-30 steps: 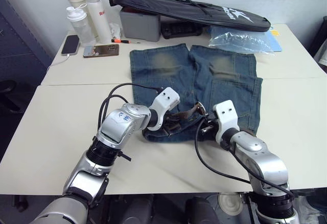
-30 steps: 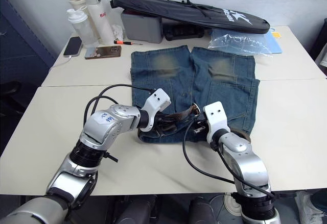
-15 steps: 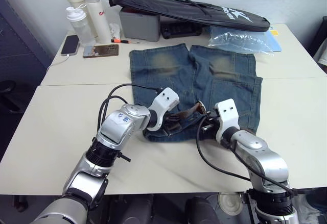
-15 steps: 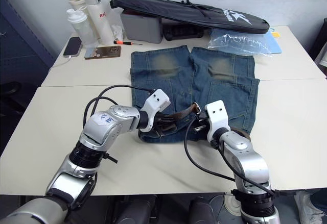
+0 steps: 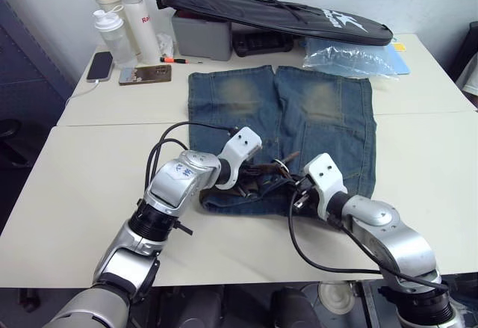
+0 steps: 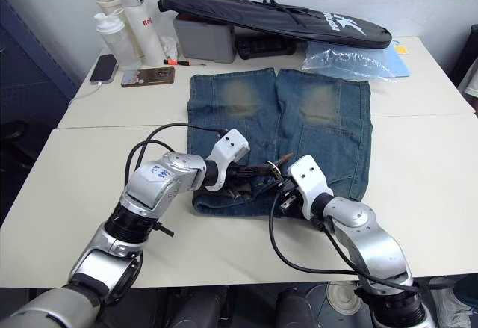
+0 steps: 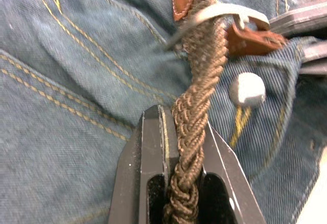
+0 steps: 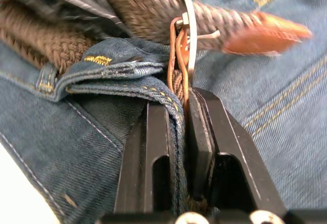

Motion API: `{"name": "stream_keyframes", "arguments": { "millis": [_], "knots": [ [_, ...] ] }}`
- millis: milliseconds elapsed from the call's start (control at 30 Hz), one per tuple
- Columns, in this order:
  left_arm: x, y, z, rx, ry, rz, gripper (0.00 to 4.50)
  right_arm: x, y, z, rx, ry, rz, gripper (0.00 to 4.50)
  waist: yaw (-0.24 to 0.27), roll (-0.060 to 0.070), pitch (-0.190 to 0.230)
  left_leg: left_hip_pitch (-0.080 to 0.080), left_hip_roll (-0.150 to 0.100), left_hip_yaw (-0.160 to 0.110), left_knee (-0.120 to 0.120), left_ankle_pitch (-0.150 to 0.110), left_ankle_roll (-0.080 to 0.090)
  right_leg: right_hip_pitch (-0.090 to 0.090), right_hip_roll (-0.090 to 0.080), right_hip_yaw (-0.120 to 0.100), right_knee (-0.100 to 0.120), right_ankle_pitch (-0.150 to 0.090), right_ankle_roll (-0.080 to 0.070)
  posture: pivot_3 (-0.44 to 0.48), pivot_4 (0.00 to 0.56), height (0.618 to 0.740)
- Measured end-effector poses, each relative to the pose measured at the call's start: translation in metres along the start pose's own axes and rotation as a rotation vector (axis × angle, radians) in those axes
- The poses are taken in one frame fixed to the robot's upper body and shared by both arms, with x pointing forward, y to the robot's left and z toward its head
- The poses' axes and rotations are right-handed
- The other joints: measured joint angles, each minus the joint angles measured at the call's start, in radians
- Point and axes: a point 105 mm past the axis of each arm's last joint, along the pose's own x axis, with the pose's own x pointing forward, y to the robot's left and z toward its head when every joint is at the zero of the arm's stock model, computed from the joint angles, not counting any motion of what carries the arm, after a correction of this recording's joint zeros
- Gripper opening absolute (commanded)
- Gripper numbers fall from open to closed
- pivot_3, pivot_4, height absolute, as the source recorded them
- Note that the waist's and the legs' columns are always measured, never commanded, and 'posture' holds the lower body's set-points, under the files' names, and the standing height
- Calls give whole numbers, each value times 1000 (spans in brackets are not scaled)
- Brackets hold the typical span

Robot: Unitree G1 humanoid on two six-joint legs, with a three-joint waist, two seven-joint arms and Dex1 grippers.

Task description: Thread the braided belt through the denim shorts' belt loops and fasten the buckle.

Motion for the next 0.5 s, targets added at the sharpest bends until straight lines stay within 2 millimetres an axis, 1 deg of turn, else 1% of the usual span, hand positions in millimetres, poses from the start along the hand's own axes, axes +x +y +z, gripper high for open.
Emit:
{"name": "stream_keyframes", "arguments": {
  "millis": [100, 267, 400, 467, 500],
  "knots": [
    [4, -3, 5, 14, -11, -5, 0, 1, 0, 4, -79, -6, 36, 39, -1, -1, 1, 0, 1, 1, 0, 0, 0, 0, 0, 0, 0, 0, 0, 0, 150, 740],
    [12, -8, 7, 33, -7, -19, 0, 4, -2, 5, -203, -4, 80, 39, 0, -1, 1, 0, 1, 1, 1, 0, 0, 0, 0, 0, -1, 0, 0, 0, 150, 740],
    [15, -10, 6, 32, -2, -28, 0, 2, -3, 2, -238, 12, 100, 39, 1, -1, 1, 0, 1, 1, 1, 0, 0, 1, 0, 0, -1, 0, 0, 0, 150, 740],
    [16, -11, 6, 31, -2, -33, 0, 1, -4, 1, -232, 14, 102, 1061, 1, -1, 1, 0, 1, 1, 2, 0, 0, 1, 0, 0, -1, 0, 0, 0, 150, 740],
    [17, -11, 6, 32, -5, -33, 0, 0, -2, 1, -229, 16, 115, 1365, 1, -1, 1, 0, 1, 1, 2, 0, 0, 1, 0, 0, -1, 0, 0, 0, 150, 740]
  ]
}}
